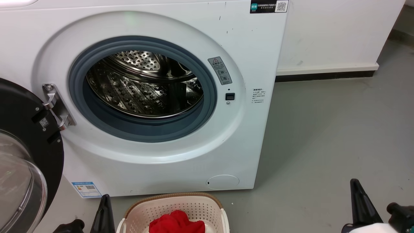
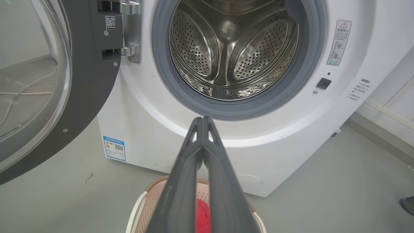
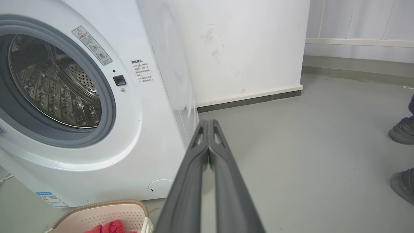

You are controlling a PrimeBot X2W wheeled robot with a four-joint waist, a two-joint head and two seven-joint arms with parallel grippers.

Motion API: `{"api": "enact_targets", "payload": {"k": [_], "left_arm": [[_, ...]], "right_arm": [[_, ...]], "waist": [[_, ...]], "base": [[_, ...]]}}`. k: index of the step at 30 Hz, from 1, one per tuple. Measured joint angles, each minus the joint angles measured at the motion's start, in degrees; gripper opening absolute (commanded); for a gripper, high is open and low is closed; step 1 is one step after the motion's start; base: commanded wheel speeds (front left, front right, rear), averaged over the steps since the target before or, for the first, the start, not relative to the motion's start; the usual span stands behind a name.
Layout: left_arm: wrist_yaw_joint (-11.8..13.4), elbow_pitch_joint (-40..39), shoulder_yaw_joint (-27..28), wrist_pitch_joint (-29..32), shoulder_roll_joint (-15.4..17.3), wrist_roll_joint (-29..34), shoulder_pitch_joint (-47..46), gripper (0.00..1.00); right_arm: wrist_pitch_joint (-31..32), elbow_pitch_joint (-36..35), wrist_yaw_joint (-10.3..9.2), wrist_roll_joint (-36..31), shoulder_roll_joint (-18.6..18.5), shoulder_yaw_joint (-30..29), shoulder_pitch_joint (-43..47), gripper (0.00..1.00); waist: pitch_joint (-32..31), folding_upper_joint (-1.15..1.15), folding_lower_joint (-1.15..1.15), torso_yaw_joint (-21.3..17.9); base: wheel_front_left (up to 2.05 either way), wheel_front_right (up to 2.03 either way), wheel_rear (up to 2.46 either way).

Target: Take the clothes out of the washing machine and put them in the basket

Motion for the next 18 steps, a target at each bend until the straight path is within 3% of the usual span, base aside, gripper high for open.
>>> {"api": "enact_targets", "payload": {"k": [18], "left_arm": [[-1.70,2.23,0.92,4.20,-0.01,-17.63,-3.49,0.00]], "right_arm": [[4.00,1.64,-0.01,19.87,0.00,0.16,-3.18,0.00]], "waist": [[0.63,0.00,0.00,0.30]], "base": [[0.00,0.00,0.00]]}}
